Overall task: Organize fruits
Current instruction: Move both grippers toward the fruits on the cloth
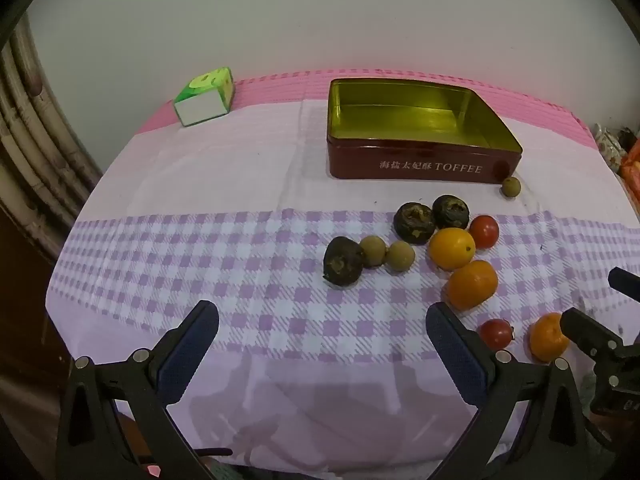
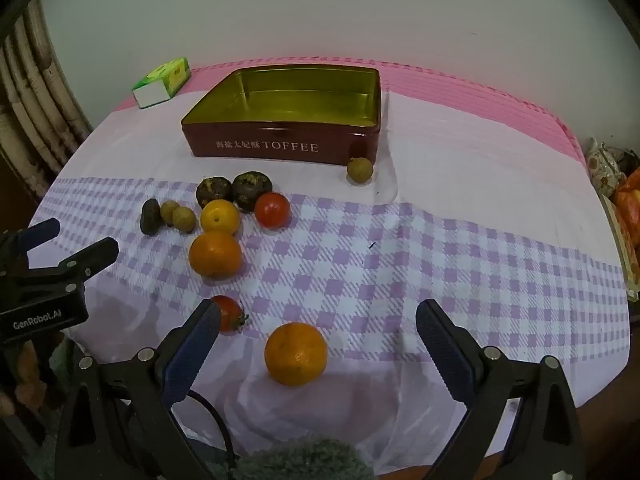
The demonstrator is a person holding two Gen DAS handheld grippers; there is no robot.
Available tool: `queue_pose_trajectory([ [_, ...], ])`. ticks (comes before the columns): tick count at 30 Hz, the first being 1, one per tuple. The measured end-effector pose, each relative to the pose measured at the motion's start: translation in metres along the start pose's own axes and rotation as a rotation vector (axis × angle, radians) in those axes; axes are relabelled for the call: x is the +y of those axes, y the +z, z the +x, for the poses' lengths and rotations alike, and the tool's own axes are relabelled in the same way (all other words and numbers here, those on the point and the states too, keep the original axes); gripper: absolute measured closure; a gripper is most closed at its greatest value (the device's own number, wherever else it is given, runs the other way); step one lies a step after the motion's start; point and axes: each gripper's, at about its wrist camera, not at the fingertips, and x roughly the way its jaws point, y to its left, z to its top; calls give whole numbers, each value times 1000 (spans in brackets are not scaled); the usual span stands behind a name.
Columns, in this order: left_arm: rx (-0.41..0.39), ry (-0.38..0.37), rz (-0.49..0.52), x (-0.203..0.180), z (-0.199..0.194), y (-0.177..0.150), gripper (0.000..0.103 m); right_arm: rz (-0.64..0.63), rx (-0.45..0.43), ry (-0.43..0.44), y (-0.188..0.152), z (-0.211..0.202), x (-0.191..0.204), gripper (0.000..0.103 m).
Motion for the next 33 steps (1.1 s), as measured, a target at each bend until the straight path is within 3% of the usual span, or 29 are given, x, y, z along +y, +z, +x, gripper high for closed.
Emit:
queue_pose_trajectory([
  [10, 48, -23, -54, 6, 7, -4, 0, 4, 3, -4, -4, 0, 2, 6],
  [33, 15, -37, -10, 4, 2, -6, 1, -2, 30, 10, -7, 6, 2, 7],
])
